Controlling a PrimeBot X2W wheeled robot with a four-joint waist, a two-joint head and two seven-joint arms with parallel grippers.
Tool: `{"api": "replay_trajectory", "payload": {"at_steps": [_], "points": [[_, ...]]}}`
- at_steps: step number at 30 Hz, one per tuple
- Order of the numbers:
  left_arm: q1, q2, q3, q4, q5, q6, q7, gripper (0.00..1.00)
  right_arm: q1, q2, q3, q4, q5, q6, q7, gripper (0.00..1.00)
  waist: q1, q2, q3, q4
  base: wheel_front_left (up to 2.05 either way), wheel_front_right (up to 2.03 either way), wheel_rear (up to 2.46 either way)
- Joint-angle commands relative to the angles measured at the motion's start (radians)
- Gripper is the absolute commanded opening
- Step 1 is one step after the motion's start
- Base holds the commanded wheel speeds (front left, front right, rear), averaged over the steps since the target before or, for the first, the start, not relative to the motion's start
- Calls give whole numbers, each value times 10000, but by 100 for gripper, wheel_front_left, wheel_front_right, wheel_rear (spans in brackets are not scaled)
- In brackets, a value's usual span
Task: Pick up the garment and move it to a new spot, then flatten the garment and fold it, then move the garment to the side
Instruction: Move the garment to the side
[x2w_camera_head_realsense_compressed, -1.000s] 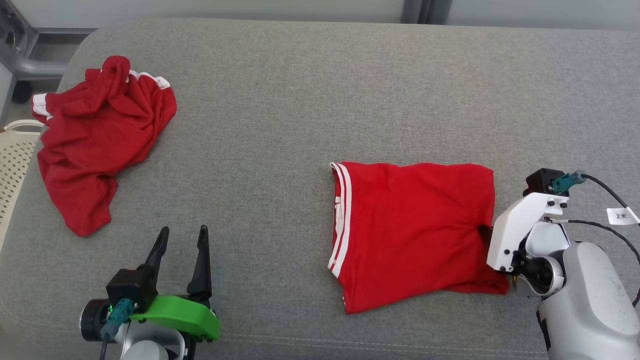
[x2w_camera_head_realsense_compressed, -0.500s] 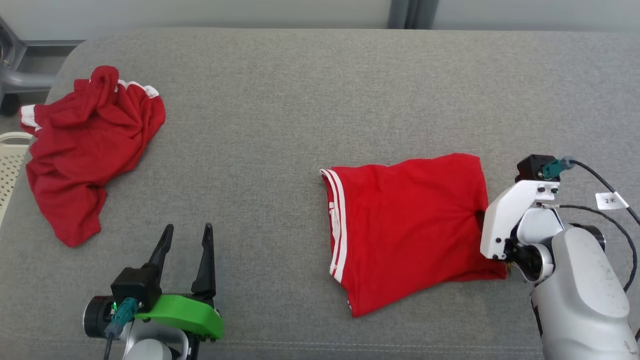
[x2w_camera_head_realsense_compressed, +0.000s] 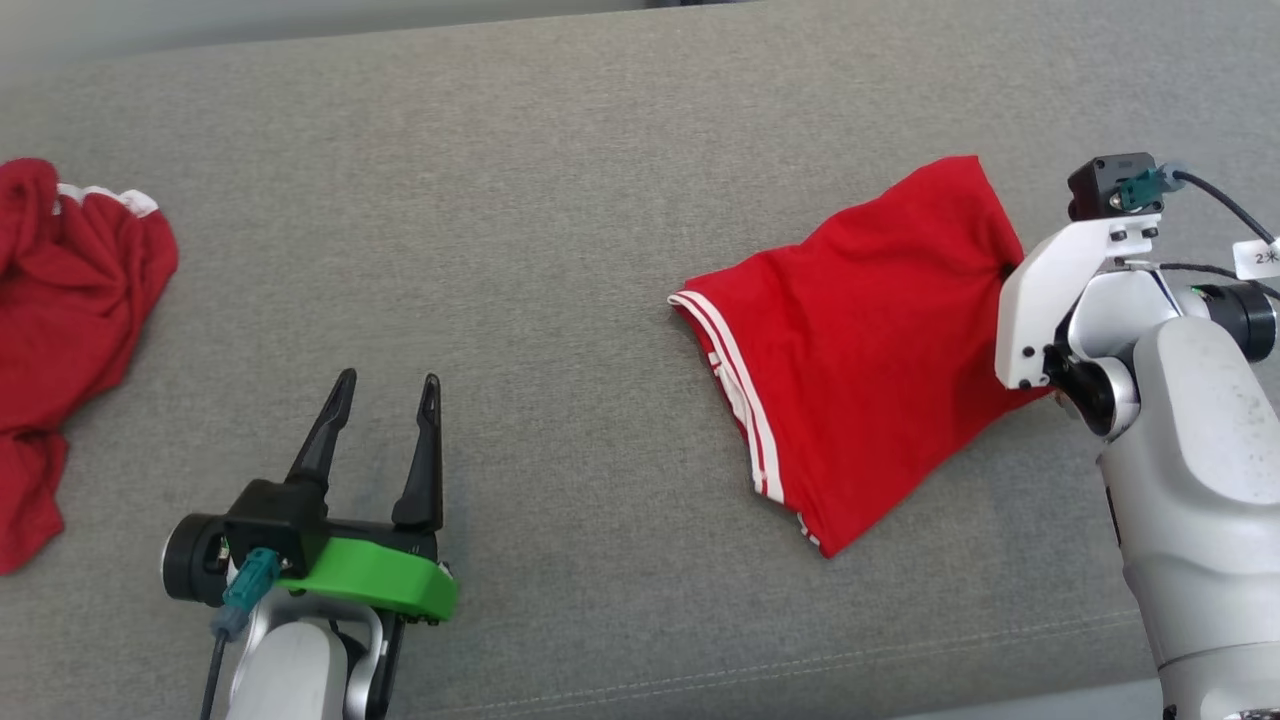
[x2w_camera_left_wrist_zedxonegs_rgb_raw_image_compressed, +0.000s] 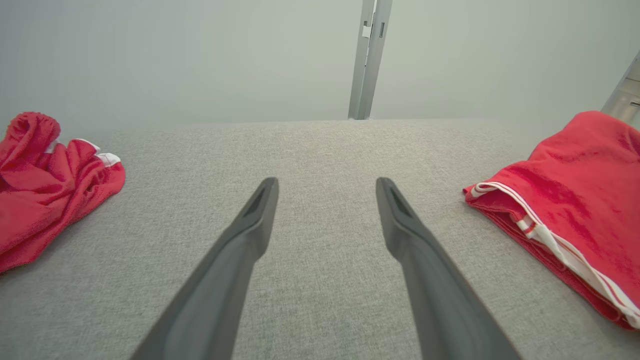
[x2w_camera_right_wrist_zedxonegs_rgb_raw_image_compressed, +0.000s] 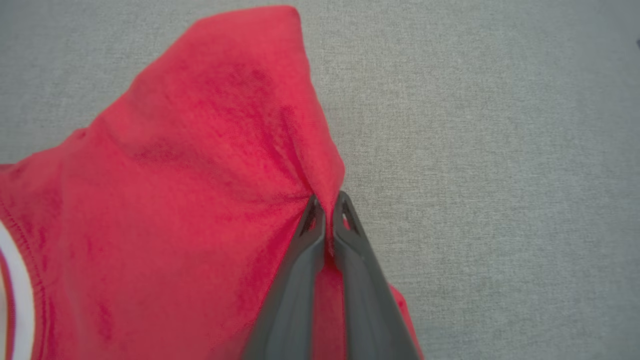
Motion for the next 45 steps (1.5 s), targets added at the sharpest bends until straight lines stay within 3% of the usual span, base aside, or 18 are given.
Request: {"api": "replay_trajectory", "payload": {"at_steps": [1, 10, 16, 31, 36, 37, 38, 39, 45], "points": [[-245, 168, 51, -110, 122, -20, -9, 100, -329, -117, 87, 174, -179, -16, -179, 0, 0, 0, 739, -980, 0, 0, 0], [-848, 813, -348, -674, 527, -132, 108, 100, -1832, -493, 47, 1368, -474, -16, -1552, 0, 0, 0, 1895, -2425, 0, 0, 0], [-1116, 1185, -849, -1473, 668, -181, 619, 100, -2789, -932, -419, 2295, -804, -16, -2343, 0, 0, 0, 2759, -2923, 0, 0, 0], [-1533, 1994, -1997, -4384, 954, -236, 2043, 100, -4136, -2399, -2148, 3266, -2594, -17, -3743, 0, 0, 0, 4186, -2855, 0, 0, 0], [-1593, 2172, -2201, -5148, 949, -241, 2451, 100, -4324, -2536, -3077, 3316, -3183, -17, -4014, 0, 0, 0, 4583, -2841, 0, 0, 0], [-1606, 2183, -2251, -5250, 931, -242, 2544, 100, -4350, -2545, -3292, 3285, -3344, -17, -4106, 4, 0, 0, 4650, -2826, 0, 0, 0], [-1636, 2214, -2282, -5324, 946, -243, 2592, 100, -4355, -2524, -3467, 3266, -3510, -17, -4180, 76, 0, 0, 4719, -2808, 0, 0, 0], [-1653, 2232, -2307, -5364, 948, -243, 2616, 100, -4343, -2495, -3686, 3266, -3645, -17, -4278, 100, 0, 0, 4759, -2788, 0, 0, 0], [-1786, 2268, -2451, -5117, 1042, -194, 2396, 100, -4119, -2120, -4326, 3100, -4545, -17, -5314, 100, 0, 0, 4551, -2439, 0, 0, 0]]}}
